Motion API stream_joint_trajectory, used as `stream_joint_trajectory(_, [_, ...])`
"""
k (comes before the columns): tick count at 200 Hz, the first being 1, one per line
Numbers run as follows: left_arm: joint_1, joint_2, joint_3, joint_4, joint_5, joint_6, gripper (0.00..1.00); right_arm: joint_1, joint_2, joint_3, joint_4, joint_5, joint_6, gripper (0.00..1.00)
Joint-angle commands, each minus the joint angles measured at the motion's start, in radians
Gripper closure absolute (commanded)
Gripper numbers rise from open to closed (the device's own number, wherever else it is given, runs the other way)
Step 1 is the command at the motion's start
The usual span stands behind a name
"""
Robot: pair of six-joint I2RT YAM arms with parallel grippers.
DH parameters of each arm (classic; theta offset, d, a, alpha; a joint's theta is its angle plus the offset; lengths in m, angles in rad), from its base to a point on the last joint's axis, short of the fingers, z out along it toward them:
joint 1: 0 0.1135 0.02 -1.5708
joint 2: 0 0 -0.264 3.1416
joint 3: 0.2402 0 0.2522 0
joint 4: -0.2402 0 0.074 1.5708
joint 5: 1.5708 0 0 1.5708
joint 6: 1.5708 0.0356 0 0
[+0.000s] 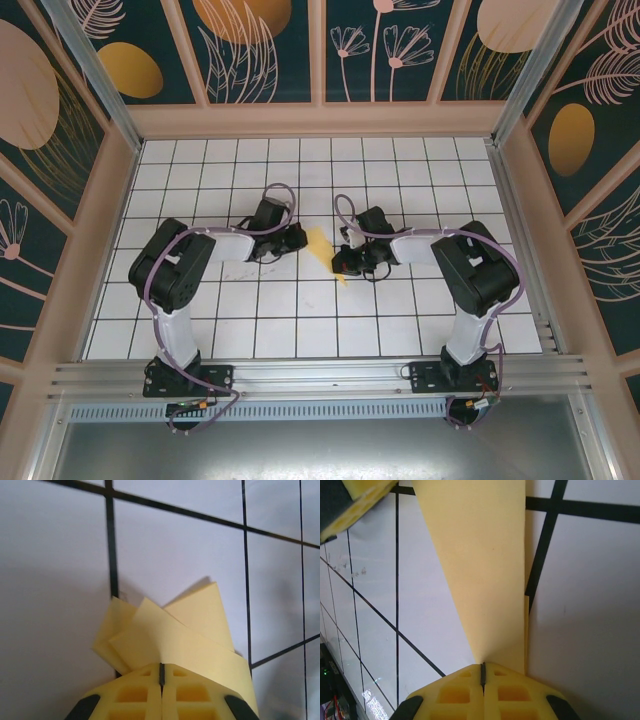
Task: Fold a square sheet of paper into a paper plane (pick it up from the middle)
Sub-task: Fold the wing for the fifth time at the center of the table.
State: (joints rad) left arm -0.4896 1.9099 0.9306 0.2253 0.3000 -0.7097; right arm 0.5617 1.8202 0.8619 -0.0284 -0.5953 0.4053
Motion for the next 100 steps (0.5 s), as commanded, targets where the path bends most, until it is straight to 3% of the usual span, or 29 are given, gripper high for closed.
stream_joint_trajectory(1, [0.075,0.037,-0.001,-0.018,-0.096,0.071,0.92,0.006,0.082,-0.058,-0.1,0.112,-0.014,1.0])
stream_joint_trajectory(54, [0.116,-0.033,0.032,-0.075,-0.132,0.122,0.92,0.006,0.081,-0.064,-0.094,0.11,-0.014,1.0])
stream_joint_trajectory(100, [0.078,-0.145,-0.025,-0.014,-0.018,0.103,0.91,0.006,0.073,-0.069,-0.091,0.103,-0.013,1.0])
